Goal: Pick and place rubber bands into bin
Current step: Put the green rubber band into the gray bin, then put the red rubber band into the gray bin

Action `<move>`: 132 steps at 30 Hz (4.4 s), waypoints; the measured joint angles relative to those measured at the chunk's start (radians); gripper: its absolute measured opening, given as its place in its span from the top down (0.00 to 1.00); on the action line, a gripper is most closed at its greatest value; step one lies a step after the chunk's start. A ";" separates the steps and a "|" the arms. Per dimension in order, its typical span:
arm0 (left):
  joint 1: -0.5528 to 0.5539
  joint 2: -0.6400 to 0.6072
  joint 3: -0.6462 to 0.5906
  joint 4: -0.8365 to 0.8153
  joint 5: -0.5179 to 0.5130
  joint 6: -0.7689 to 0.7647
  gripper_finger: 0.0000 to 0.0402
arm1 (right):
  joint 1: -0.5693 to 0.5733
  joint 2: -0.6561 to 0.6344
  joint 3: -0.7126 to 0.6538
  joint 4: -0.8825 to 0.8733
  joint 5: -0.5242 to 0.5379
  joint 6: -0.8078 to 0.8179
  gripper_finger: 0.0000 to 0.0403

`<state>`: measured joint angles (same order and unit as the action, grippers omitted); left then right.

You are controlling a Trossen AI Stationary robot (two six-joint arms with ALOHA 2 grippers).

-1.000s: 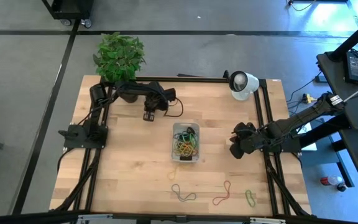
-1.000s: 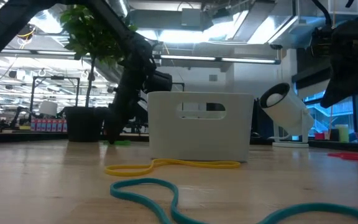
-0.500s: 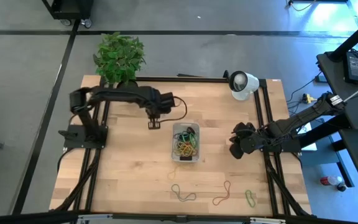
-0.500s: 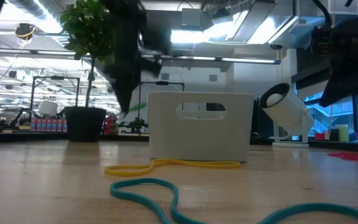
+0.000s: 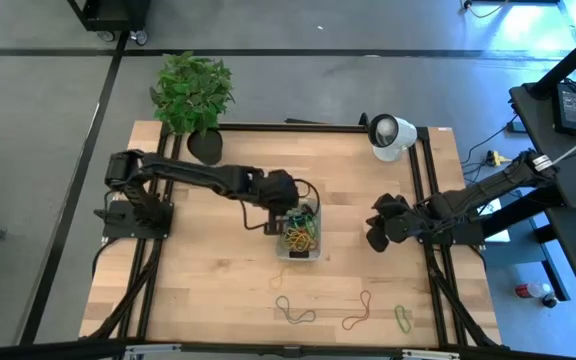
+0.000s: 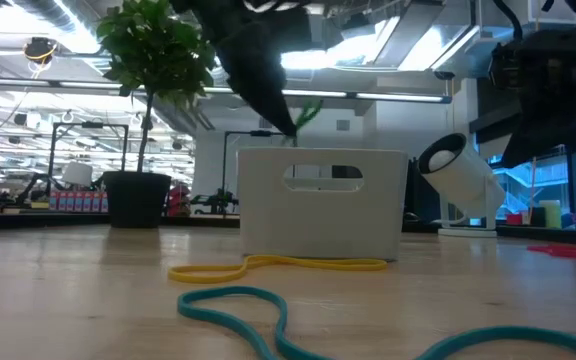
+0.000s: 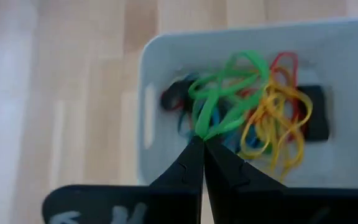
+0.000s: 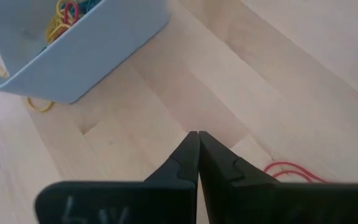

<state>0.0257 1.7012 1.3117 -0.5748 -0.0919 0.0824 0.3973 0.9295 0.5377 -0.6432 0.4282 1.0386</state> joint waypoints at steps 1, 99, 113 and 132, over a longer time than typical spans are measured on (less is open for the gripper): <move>-0.002 0.014 0.000 0.026 0.008 -0.007 1.00 | -0.004 0.000 0.000 0.002 0.000 0.000 0.97; -0.049 -0.755 -0.651 -0.020 -0.119 -0.409 1.00 | -0.201 0.423 0.406 -0.355 -0.117 0.427 1.00; -0.088 -1.018 -0.791 -0.012 -0.086 -0.410 0.99 | -0.162 0.824 1.025 -0.402 -0.003 0.221 1.00; -0.091 -1.023 -0.797 -0.008 0.053 -0.383 0.99 | -0.237 1.236 1.232 -0.251 -0.076 0.031 0.94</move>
<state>-0.0650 0.6785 0.5152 -0.5831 -0.0388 -0.3004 0.1600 2.1658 1.7694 -0.8944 0.3524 1.0691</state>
